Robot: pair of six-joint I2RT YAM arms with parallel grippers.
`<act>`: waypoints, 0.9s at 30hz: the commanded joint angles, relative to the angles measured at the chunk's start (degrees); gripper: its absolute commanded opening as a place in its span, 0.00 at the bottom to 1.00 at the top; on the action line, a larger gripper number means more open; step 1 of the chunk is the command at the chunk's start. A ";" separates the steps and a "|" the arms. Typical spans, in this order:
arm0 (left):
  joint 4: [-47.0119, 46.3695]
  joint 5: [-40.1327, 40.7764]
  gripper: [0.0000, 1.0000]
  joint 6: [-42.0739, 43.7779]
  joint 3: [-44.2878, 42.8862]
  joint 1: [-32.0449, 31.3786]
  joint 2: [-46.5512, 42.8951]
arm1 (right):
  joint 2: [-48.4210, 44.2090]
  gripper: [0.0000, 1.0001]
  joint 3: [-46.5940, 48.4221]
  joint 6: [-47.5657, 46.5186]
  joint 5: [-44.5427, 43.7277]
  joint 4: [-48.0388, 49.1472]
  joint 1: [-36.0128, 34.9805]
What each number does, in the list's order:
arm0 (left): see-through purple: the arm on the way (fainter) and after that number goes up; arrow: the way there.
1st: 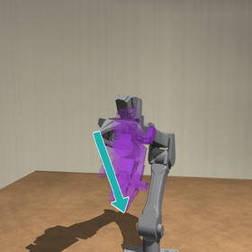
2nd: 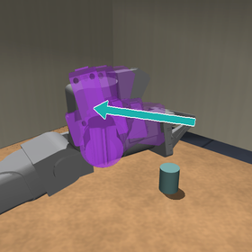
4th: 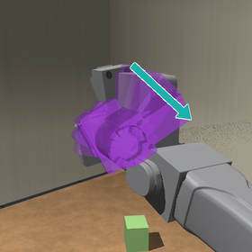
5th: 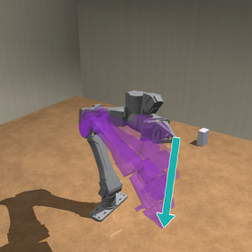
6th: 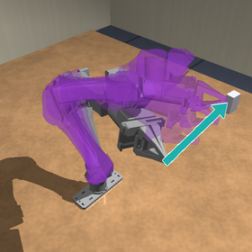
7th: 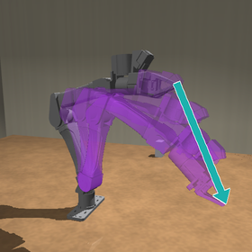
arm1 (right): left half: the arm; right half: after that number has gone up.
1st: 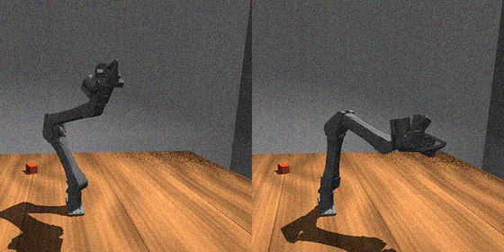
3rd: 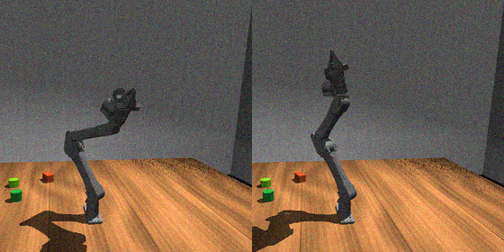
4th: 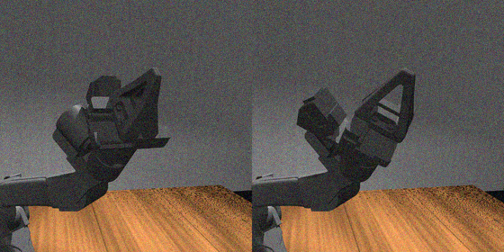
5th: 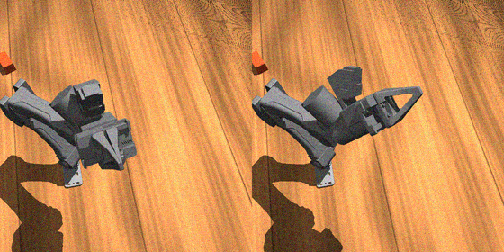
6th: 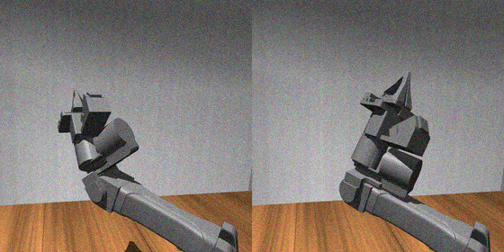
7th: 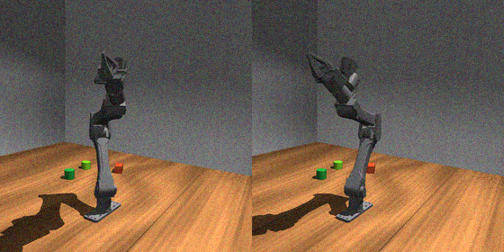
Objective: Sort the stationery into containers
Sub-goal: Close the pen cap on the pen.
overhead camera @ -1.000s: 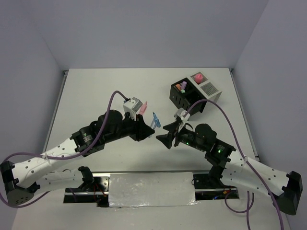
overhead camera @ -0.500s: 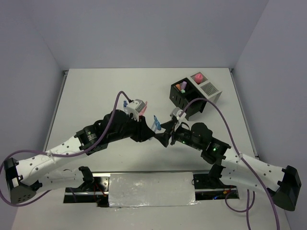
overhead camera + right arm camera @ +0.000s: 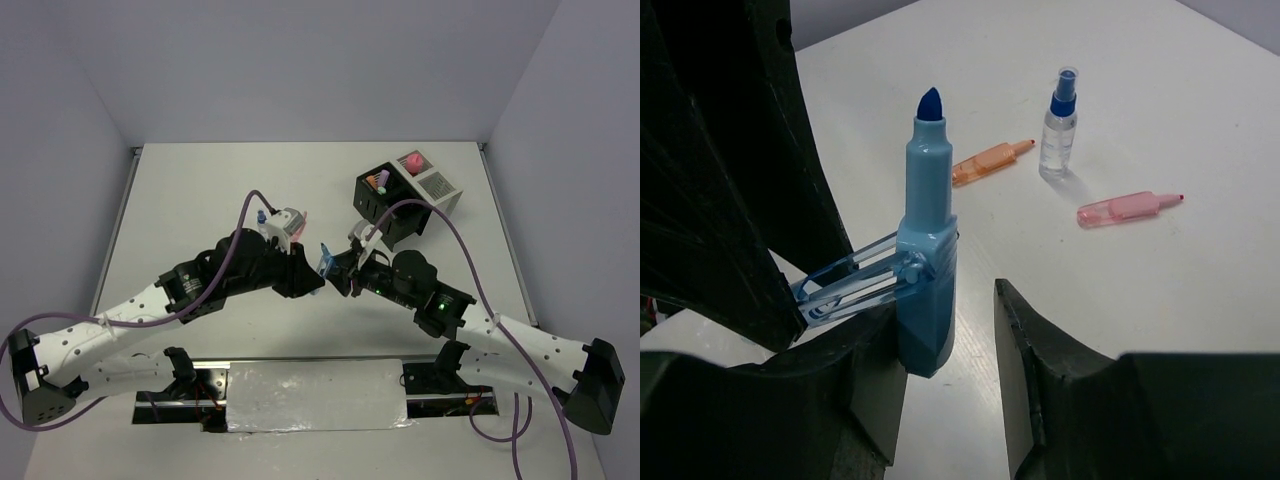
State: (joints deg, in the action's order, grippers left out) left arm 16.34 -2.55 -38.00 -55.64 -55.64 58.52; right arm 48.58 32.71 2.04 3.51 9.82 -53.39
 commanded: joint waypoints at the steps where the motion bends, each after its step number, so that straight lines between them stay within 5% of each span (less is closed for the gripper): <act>1: -1.22 -3.95 0.00 -1.03 -0.96 -0.26 0.89 | -0.15 0.44 3.15 -1.43 -0.95 5.73 -0.49; 3: -0.08 -3.96 0.00 -0.94 -0.97 -0.26 1.24 | -0.15 0.41 3.24 -3.43 -1.66 5.91 -0.49; 10: 2.64 -2.12 0.00 -0.94 -1.40 -0.26 0.98 | -1.29 0.02 3.07 -5.38 -1.58 5.29 -0.49; 12: 3.96 -0.19 0.00 -0.76 -2.54 -0.26 0.72 | -1.29 0.00 2.89 -5.38 0.00 4.51 -0.49; 15: 5.54 4.54 0.33 -0.67 -4.91 -0.26 0.10 | 0.02 0.00 2.63 -4.25 1.76 2.92 -0.49; 16: 5.81 5.96 0.62 -0.50 -5.70 -0.26 -0.07 | 0.37 0.00 2.54 -3.81 2.64 2.66 -0.49; 17: 5.90 7.28 0.72 -0.32 -6.32 -0.26 -0.16 | 0.64 0.00 2.45 -2.67 3.43 1.96 -0.40; 22: 6.07 15.62 0.90 2.05 -11.33 -0.26 -1.04 | 3.97 0.00 3.84 5.50 -0.33 -1.72 0.21; 25: 5.55 21.07 0.97 2.58 -11.43 -0.26 -2.71 | 9.68 0.00 9.02 18.04 -3.25 -11.47 5.27; 27: 3.80 21.44 0.99 3.36 -8.27 -0.17 -5.34 | 14.25 0.00 11.24 28.25 7.83 -18.00 10.47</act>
State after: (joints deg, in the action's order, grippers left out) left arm 22.28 13.21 -36.93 -65.19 -55.83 56.60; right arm 58.70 39.51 14.68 4.69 0.60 -48.84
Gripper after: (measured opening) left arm 0.984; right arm 0.262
